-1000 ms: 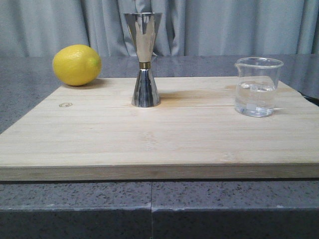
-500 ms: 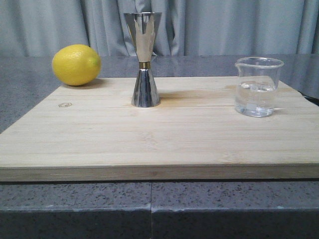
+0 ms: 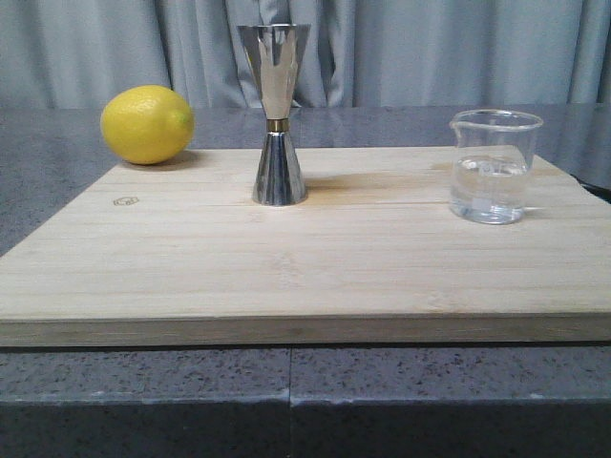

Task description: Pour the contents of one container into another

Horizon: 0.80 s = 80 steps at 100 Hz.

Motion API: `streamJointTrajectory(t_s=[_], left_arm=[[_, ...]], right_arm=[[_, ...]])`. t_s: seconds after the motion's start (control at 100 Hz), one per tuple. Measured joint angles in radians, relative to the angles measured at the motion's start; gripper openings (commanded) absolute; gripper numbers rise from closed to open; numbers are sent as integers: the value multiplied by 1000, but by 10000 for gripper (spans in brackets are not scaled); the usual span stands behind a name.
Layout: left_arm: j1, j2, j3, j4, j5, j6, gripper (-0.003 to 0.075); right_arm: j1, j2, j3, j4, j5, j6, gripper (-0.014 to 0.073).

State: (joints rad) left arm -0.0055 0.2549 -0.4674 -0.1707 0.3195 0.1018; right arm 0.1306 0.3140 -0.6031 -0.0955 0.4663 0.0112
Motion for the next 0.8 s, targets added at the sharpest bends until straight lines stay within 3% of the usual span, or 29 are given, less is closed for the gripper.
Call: streamJointTrajectory(t_s=[0.17, 0.8], left_arm=[[0, 49, -22, 0, 6, 11, -19], [0, 51, -22, 0, 18, 17, -18]], right_arm=[[59, 67, -15, 4, 1, -11, -62], [63, 71, -15, 4, 6, -11, -60]])
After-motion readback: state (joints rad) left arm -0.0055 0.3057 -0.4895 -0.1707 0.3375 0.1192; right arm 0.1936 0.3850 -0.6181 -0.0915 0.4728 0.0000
